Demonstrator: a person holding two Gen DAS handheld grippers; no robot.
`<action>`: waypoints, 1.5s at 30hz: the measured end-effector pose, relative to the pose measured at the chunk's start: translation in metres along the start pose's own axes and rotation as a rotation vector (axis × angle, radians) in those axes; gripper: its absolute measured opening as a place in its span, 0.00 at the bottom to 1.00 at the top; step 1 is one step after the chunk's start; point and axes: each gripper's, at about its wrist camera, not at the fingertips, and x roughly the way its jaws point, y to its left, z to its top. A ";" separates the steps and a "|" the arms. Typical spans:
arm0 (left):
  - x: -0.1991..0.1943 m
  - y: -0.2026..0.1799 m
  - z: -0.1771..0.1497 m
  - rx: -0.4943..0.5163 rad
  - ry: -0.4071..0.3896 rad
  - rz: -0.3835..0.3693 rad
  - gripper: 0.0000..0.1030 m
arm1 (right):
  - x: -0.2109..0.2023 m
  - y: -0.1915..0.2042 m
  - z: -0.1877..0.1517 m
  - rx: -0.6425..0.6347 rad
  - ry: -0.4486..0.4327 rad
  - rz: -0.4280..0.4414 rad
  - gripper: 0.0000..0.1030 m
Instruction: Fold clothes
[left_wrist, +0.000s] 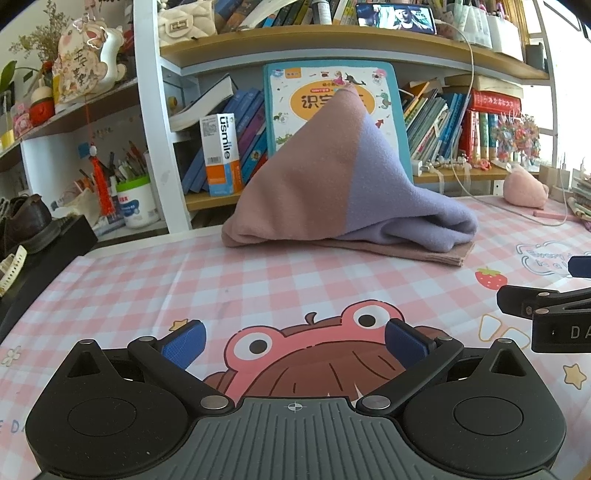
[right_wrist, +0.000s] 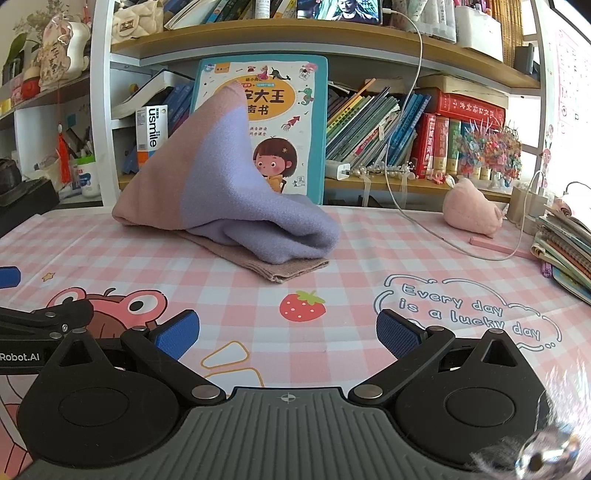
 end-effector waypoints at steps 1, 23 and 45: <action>0.000 0.000 0.000 0.001 0.000 -0.001 1.00 | 0.000 0.000 0.000 -0.002 0.001 0.002 1.00; 0.001 -0.001 0.000 0.012 0.005 -0.020 1.00 | -0.005 0.001 -0.001 -0.005 -0.034 0.010 1.00; 0.005 0.002 0.000 -0.004 0.030 0.012 1.00 | -0.002 0.003 0.000 -0.015 -0.012 0.017 1.00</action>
